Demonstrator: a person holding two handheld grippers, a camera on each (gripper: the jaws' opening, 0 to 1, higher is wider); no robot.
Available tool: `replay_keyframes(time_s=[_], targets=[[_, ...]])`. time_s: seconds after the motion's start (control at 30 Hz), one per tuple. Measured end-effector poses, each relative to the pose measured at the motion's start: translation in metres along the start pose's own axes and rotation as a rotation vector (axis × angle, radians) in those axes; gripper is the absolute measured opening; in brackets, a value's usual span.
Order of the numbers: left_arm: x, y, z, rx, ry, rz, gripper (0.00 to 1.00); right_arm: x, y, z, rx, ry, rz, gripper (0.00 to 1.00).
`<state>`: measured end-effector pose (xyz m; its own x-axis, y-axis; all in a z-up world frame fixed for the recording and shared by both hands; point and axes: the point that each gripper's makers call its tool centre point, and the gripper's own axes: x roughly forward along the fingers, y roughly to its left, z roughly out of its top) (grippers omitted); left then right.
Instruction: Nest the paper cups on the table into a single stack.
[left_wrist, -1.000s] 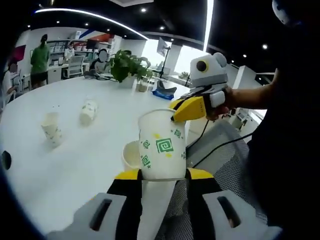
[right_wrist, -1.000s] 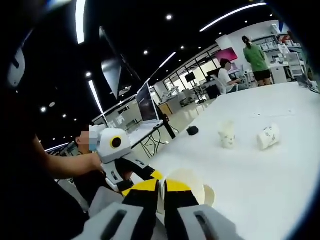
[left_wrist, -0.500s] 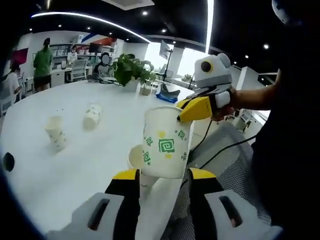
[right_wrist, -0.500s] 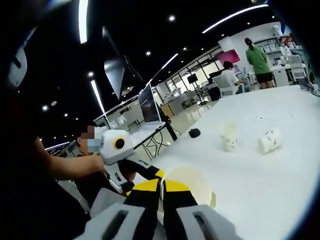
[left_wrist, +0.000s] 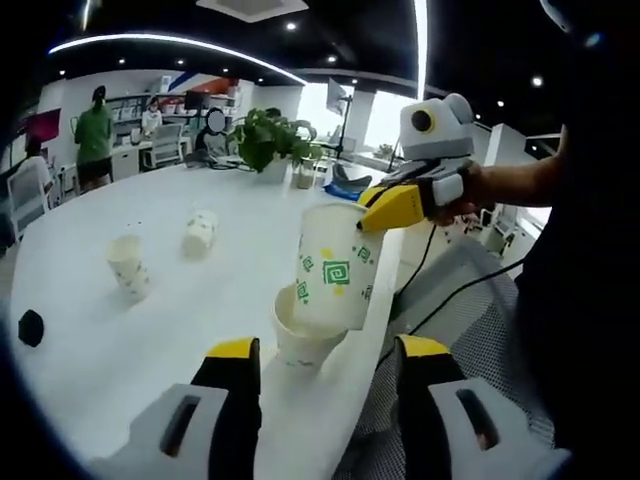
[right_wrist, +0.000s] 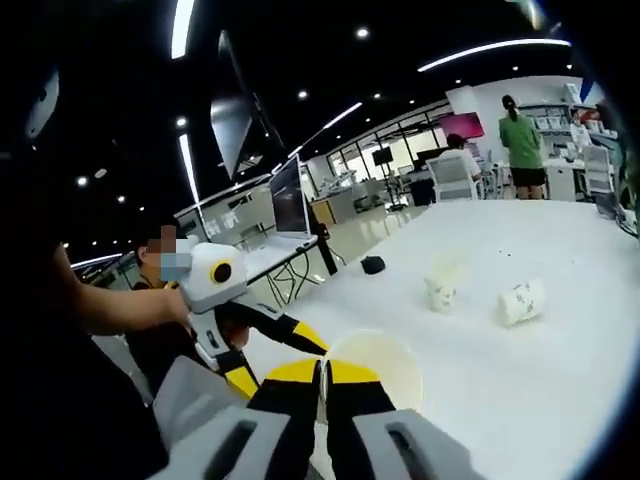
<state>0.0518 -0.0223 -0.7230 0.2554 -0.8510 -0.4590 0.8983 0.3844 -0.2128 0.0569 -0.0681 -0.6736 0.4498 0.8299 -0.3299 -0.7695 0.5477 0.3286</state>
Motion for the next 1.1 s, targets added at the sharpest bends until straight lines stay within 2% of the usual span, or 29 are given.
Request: replay_keyframes(time_s=[0.53, 0.9, 1.1], targets=[[-0.001, -0.002, -0.009, -0.001, 0.018, 0.016, 0.57, 0.01, -0.006, -0.018, -0.209, 0.131, -0.077, 0.0], [0.0, -0.001, -0.013, 0.017, 0.037, 0.023, 0.59, 0.021, -0.007, -0.029, -0.265, 0.188, -0.082, 0.0], [0.0, 0.0, -0.016, 0.021, 0.048, 0.029, 0.58, 0.027, -0.01, -0.041, -0.282, 0.235, -0.085, 0.0]])
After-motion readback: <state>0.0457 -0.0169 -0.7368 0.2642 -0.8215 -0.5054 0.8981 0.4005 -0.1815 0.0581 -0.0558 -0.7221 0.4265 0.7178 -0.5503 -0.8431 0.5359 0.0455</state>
